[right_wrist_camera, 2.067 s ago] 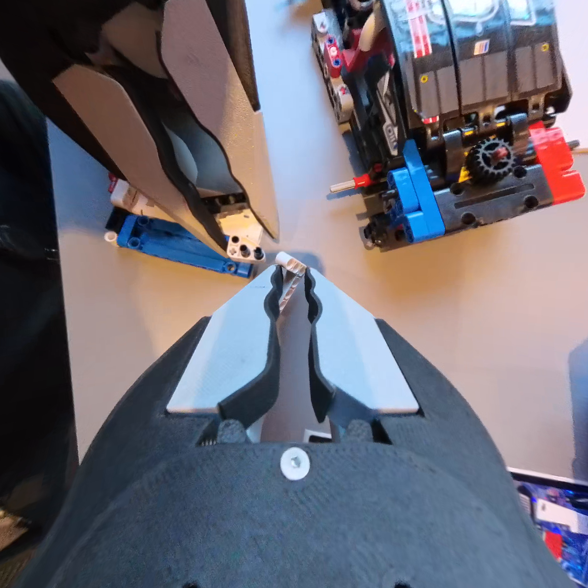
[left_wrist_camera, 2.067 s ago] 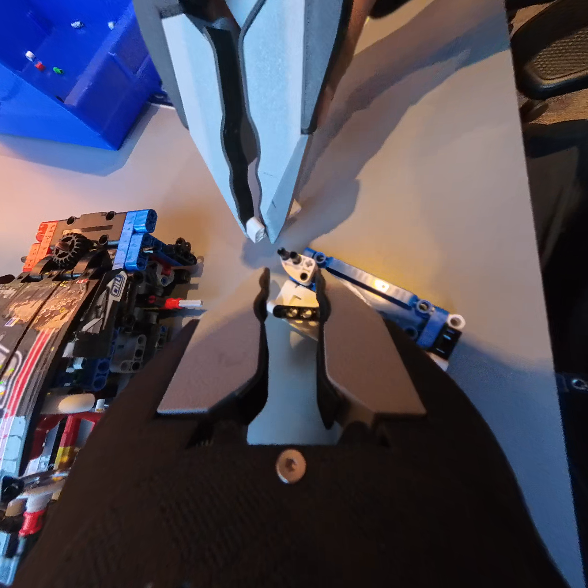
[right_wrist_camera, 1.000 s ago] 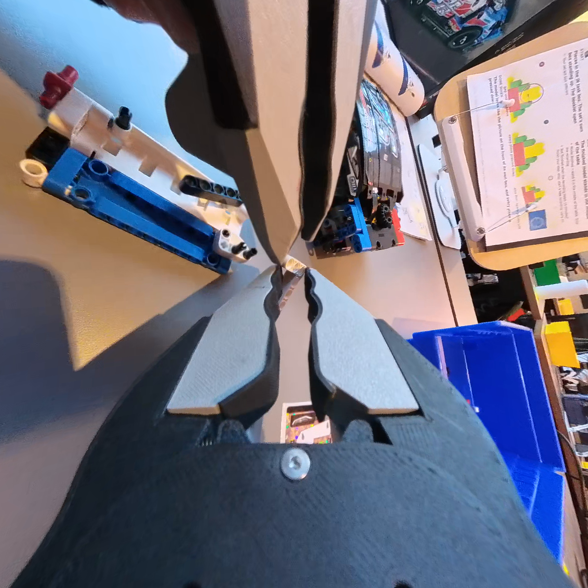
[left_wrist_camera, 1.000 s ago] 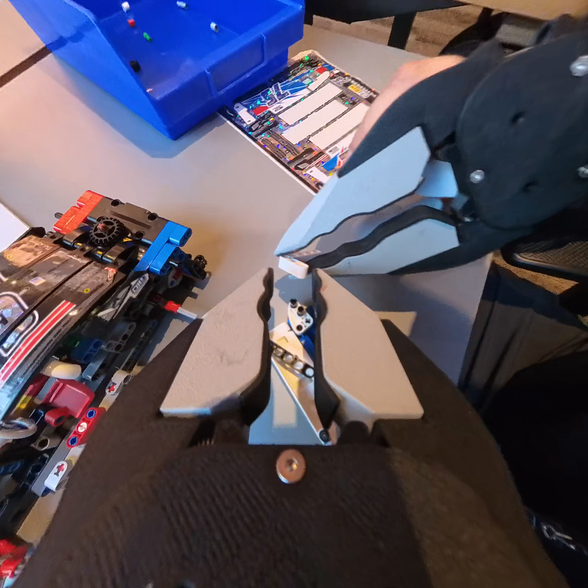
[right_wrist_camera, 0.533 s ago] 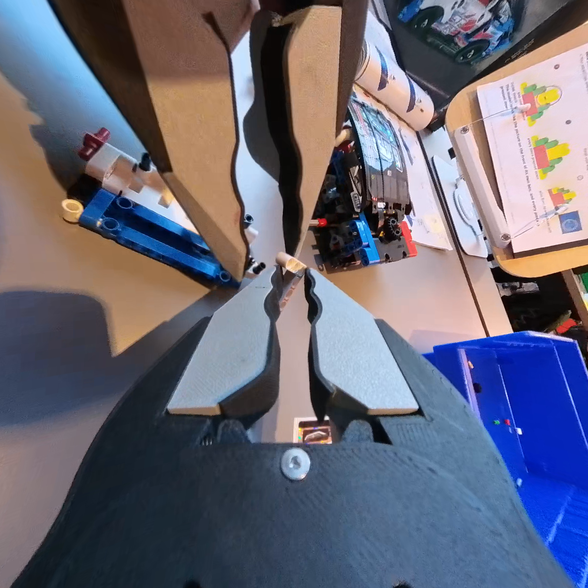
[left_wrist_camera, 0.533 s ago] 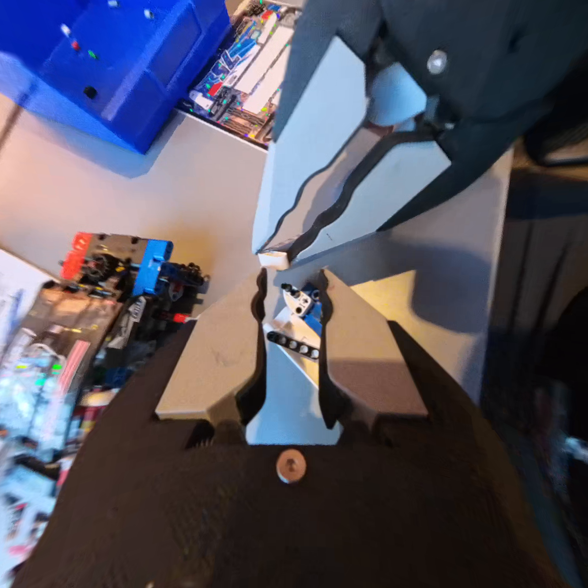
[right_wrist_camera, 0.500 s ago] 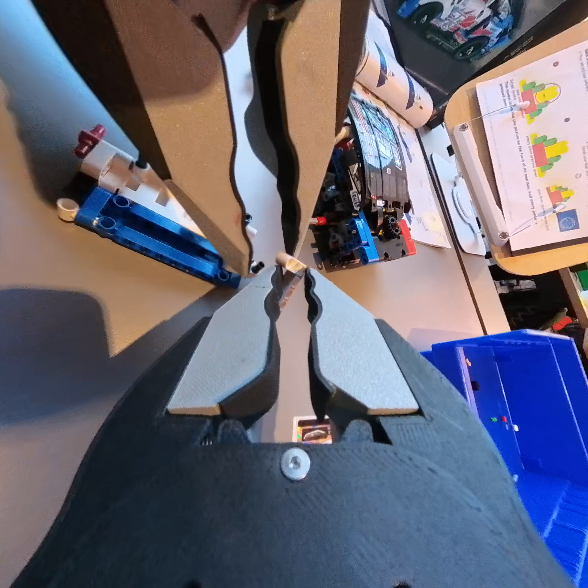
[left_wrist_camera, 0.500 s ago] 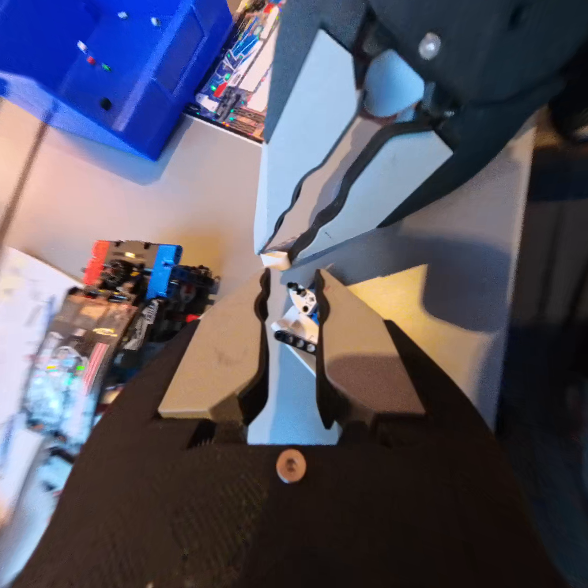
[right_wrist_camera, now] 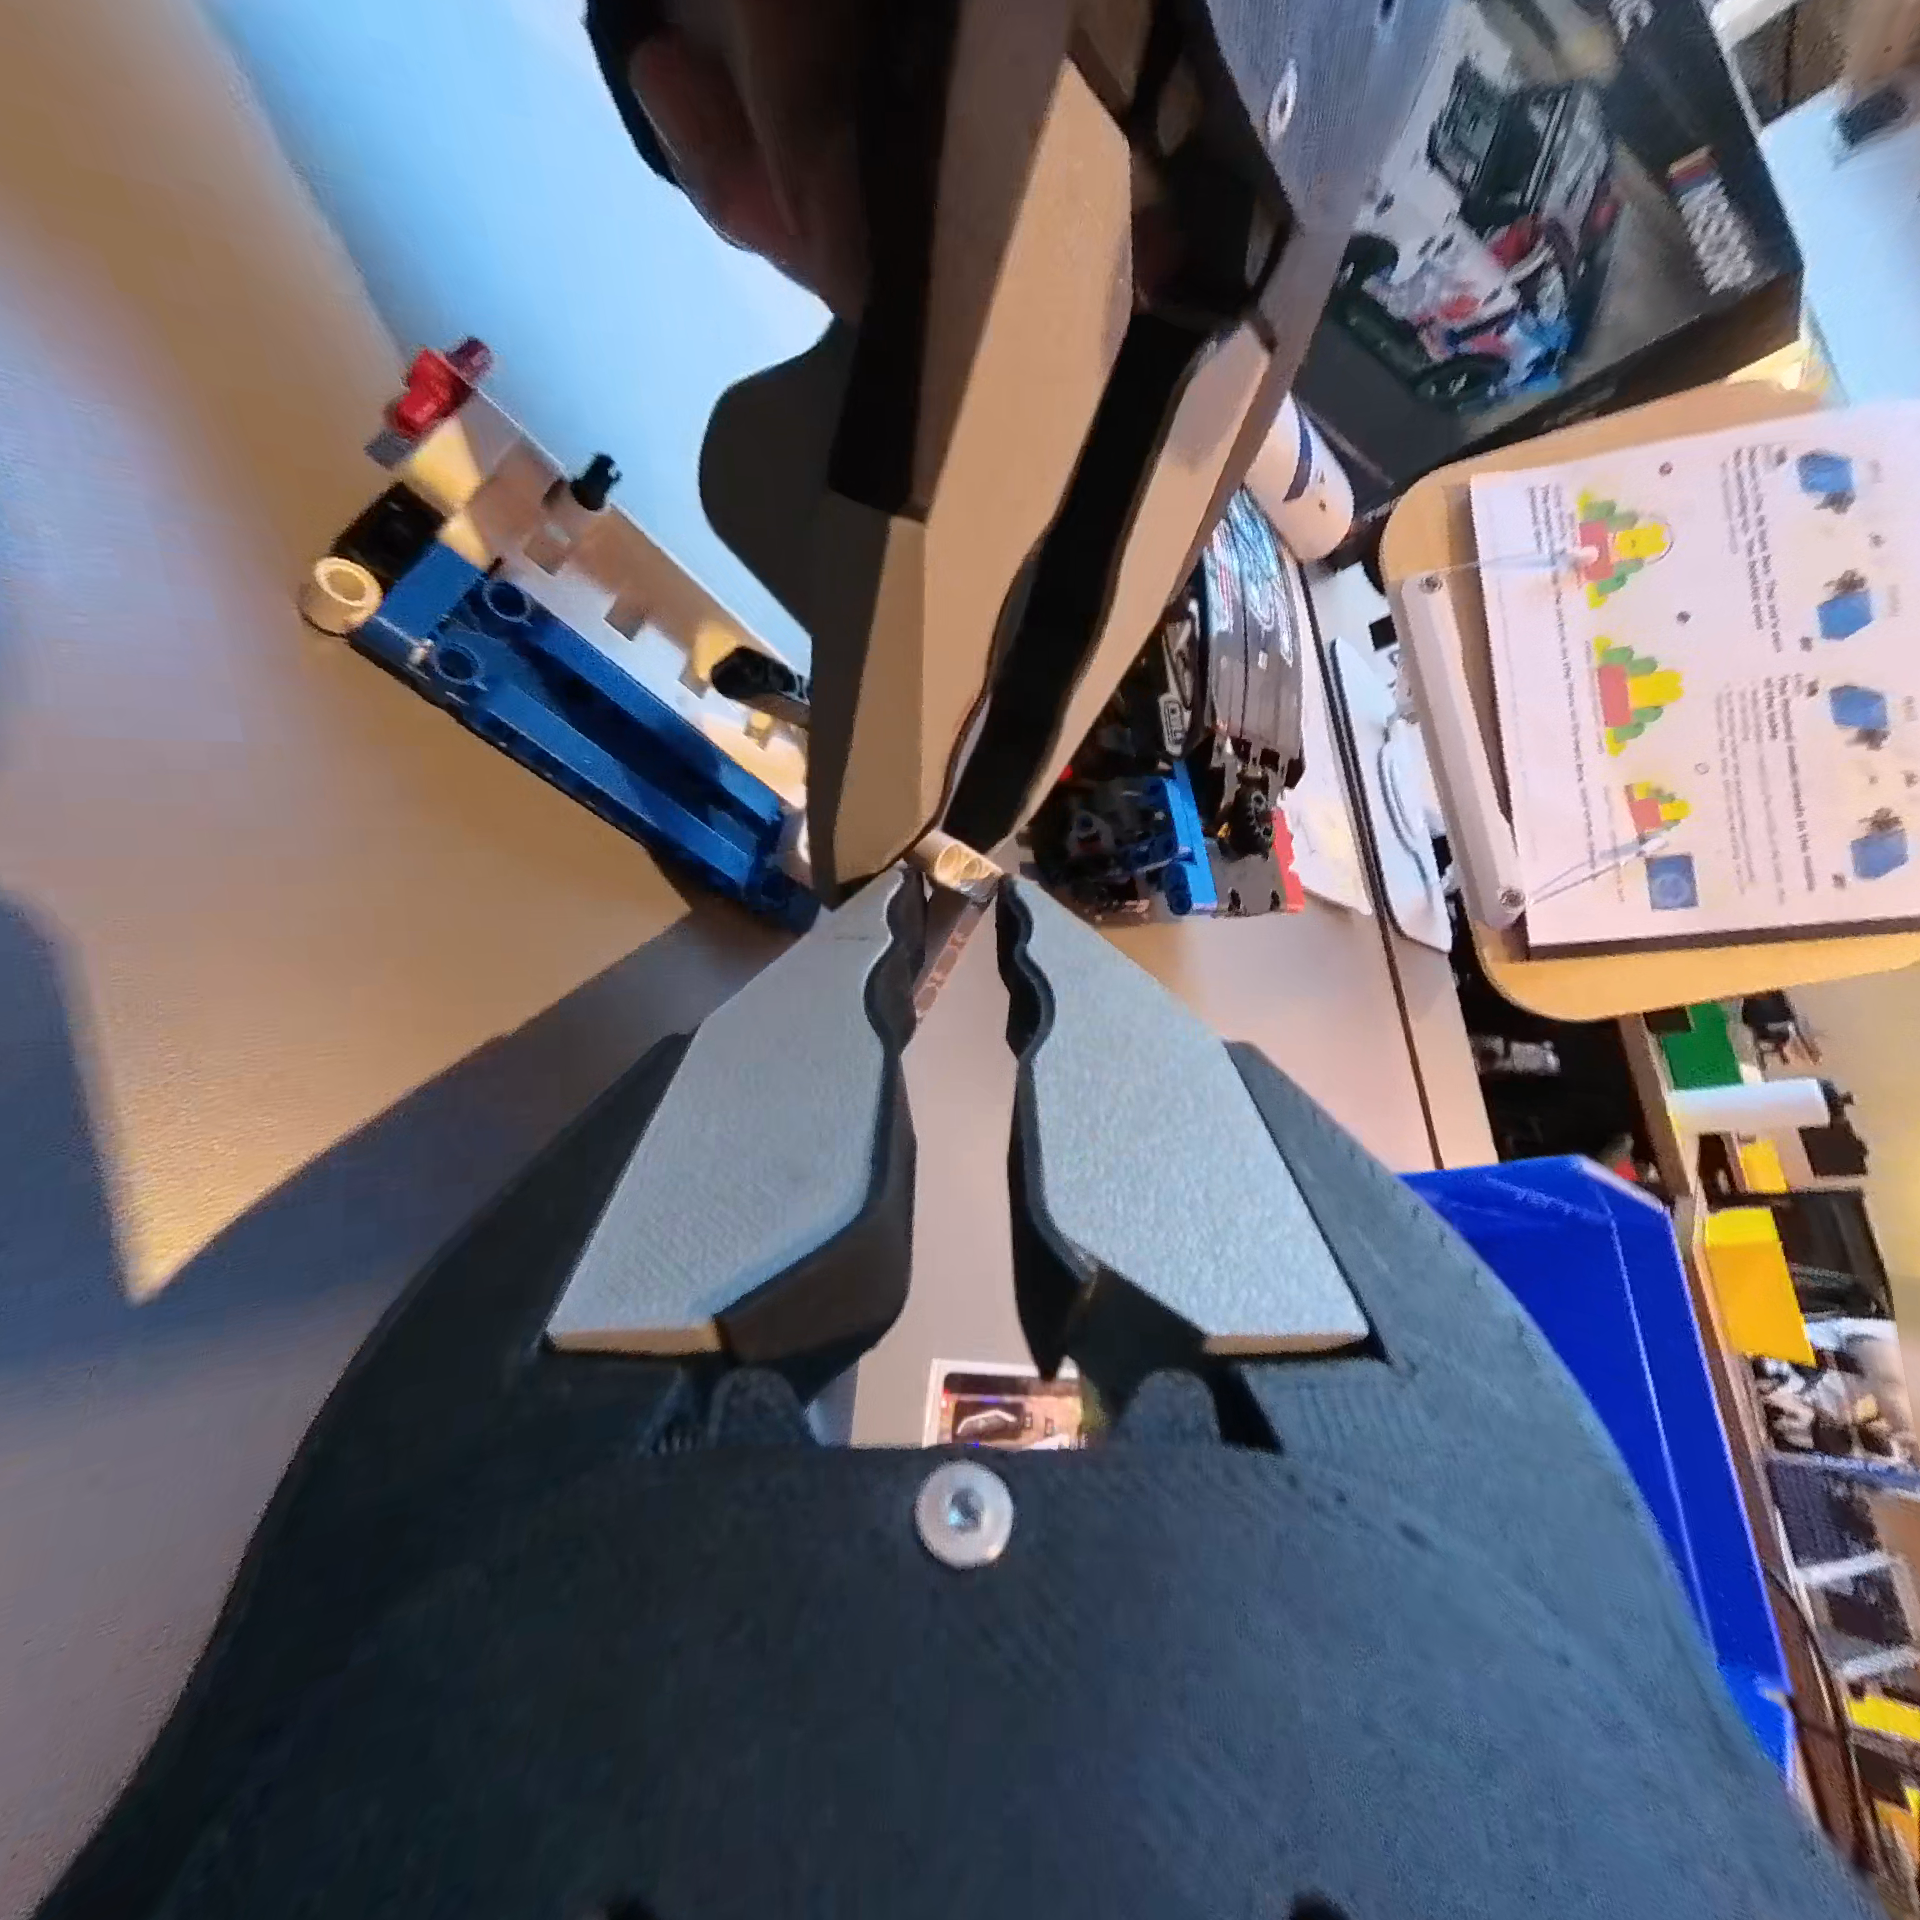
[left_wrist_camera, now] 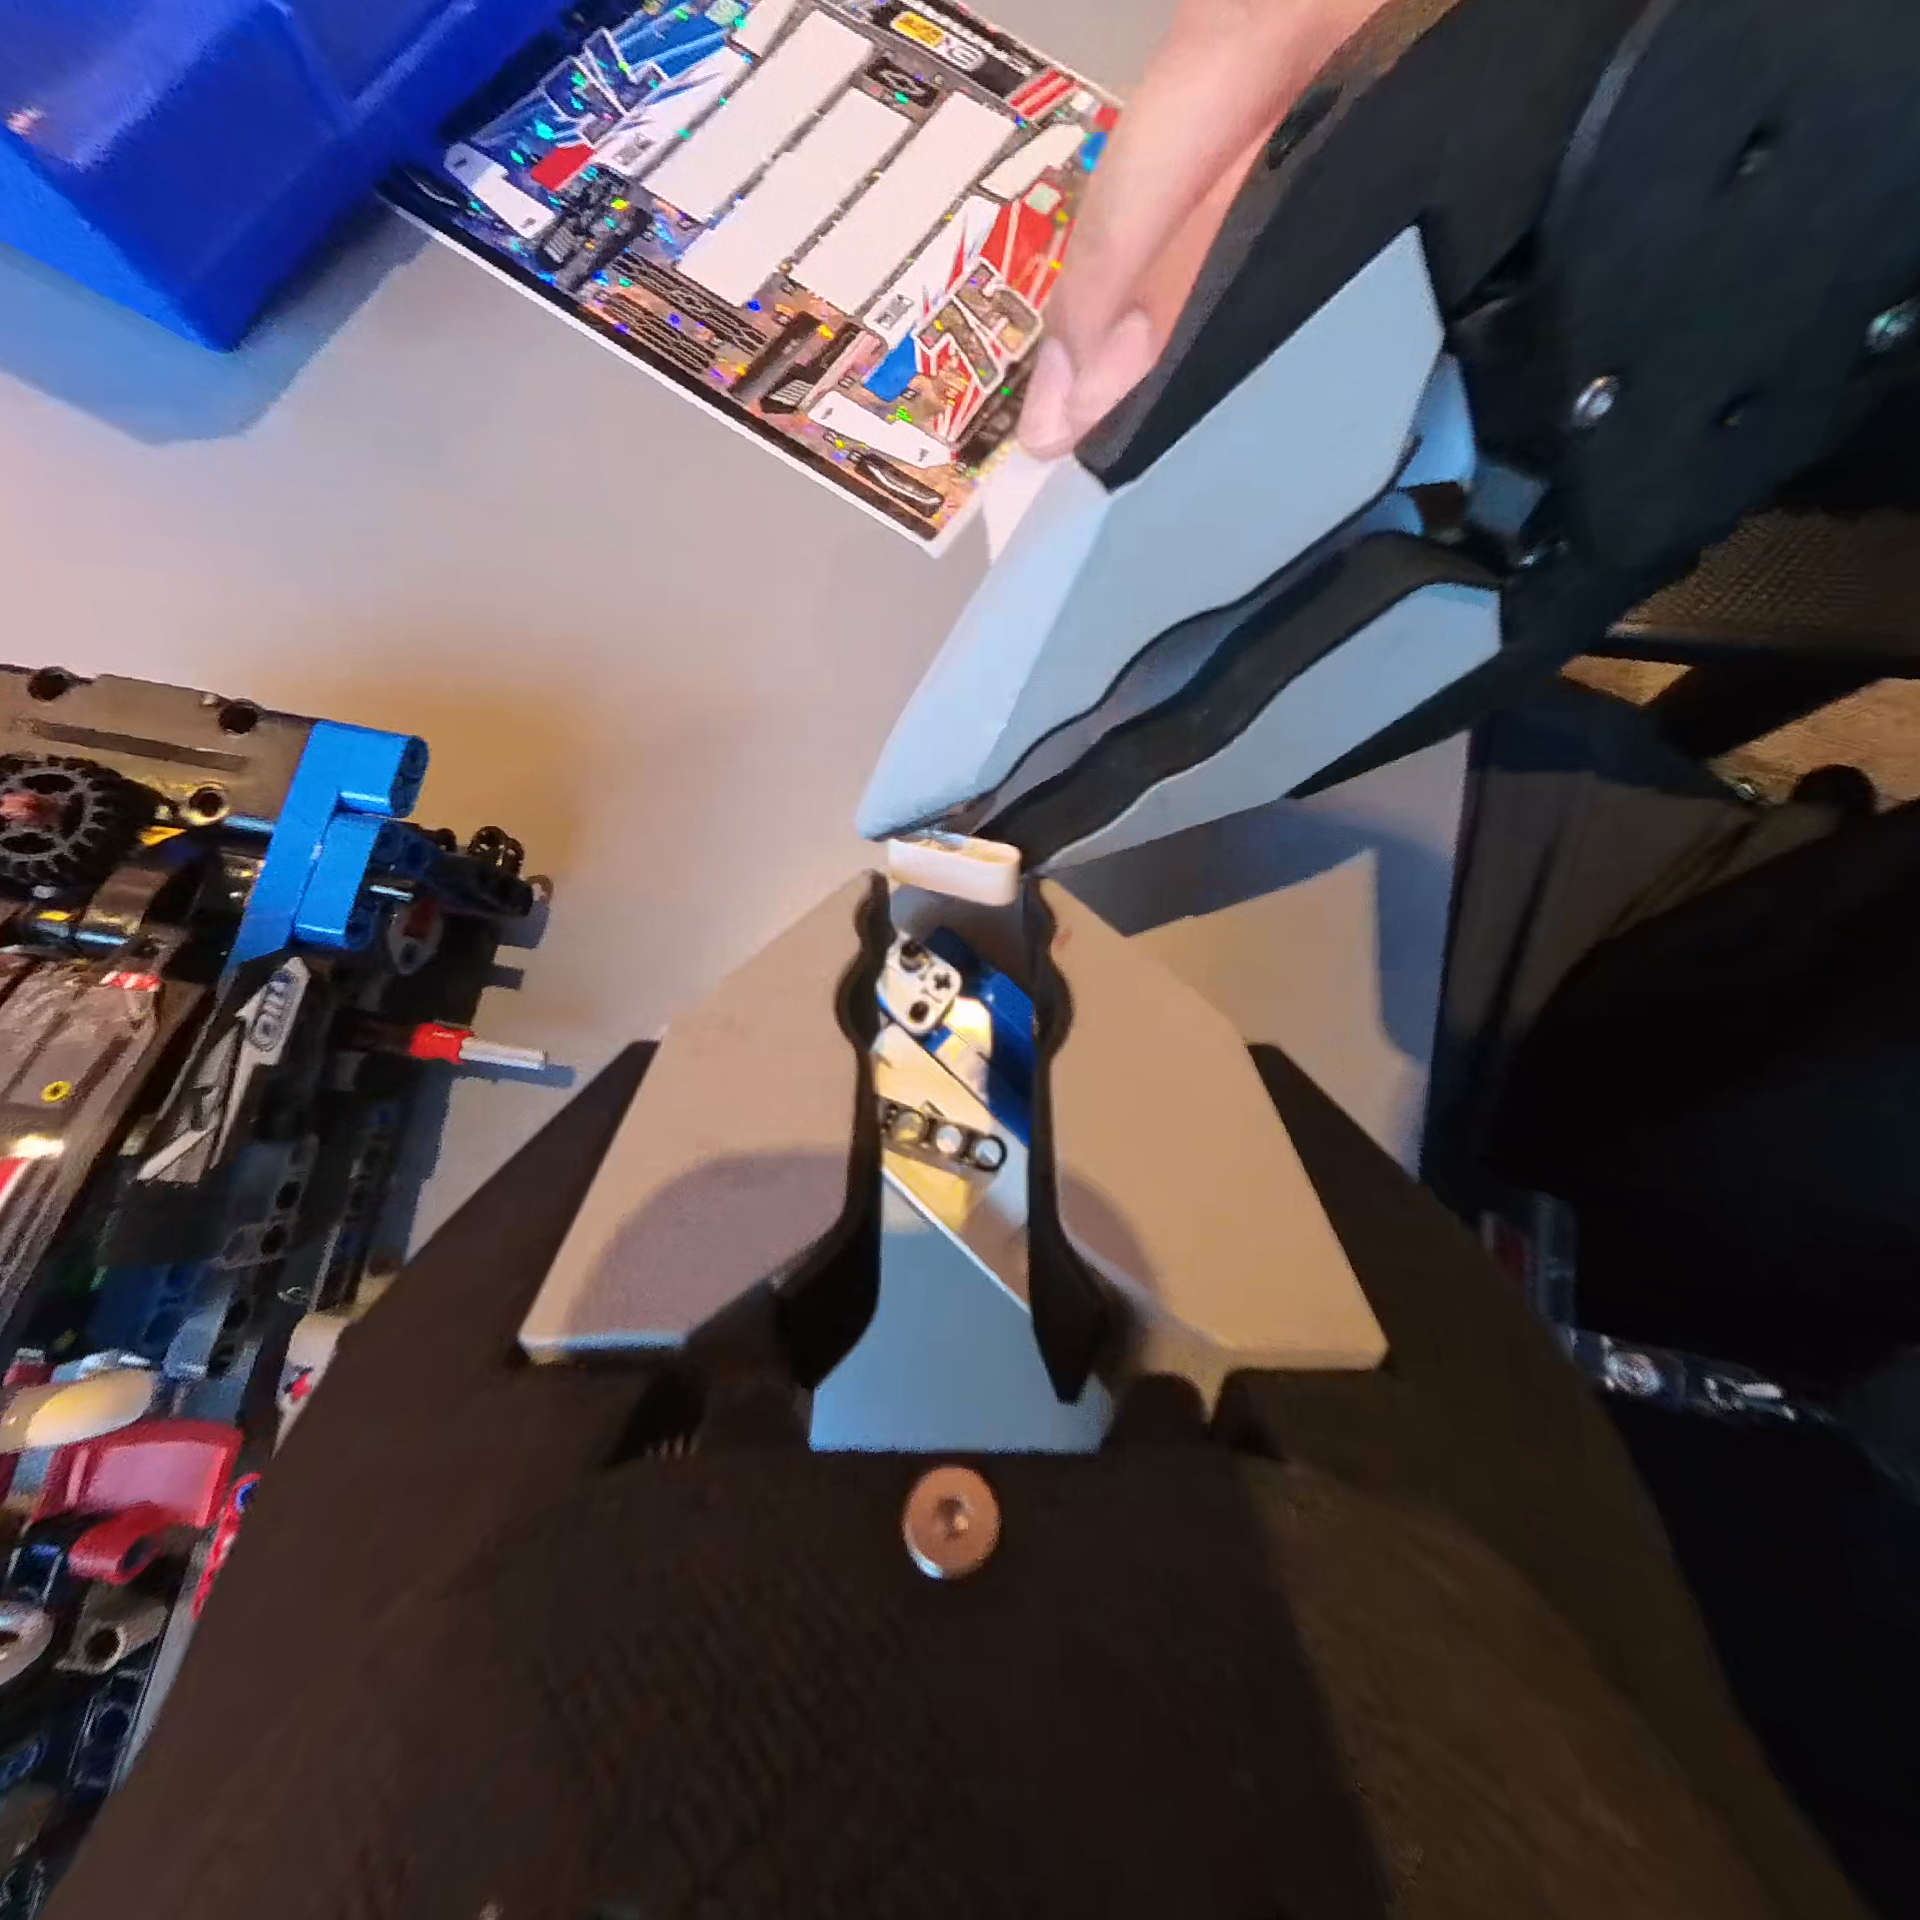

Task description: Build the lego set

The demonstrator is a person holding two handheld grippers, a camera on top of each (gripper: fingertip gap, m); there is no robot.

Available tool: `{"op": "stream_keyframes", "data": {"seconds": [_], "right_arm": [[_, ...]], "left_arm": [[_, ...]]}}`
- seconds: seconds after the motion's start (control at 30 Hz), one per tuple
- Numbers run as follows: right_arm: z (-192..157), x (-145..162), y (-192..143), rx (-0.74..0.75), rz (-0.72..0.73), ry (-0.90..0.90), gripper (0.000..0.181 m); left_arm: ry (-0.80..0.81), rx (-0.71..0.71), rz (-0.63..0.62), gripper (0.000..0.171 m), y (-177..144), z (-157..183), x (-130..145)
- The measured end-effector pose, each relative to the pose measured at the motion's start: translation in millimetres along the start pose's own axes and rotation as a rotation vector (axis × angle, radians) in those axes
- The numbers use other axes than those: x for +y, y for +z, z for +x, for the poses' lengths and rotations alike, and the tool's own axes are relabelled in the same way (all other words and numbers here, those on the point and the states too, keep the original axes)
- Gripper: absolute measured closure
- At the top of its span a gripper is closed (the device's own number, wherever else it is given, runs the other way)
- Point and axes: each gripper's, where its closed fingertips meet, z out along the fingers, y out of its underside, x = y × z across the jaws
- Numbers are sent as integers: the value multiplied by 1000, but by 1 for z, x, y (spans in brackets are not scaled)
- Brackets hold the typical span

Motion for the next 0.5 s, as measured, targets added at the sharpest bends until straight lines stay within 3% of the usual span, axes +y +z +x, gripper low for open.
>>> {"op": "stream_keyframes", "data": {"seconds": [0.23,0.5], "right_arm": [[-8,-11,-9,-36,81,-20,170],[-8,-17,-17,-71,152,34,170]], "left_arm": [[23,171,-4,149,-4,17,1],[-55,308,50,149,-8,28,-4]]}}
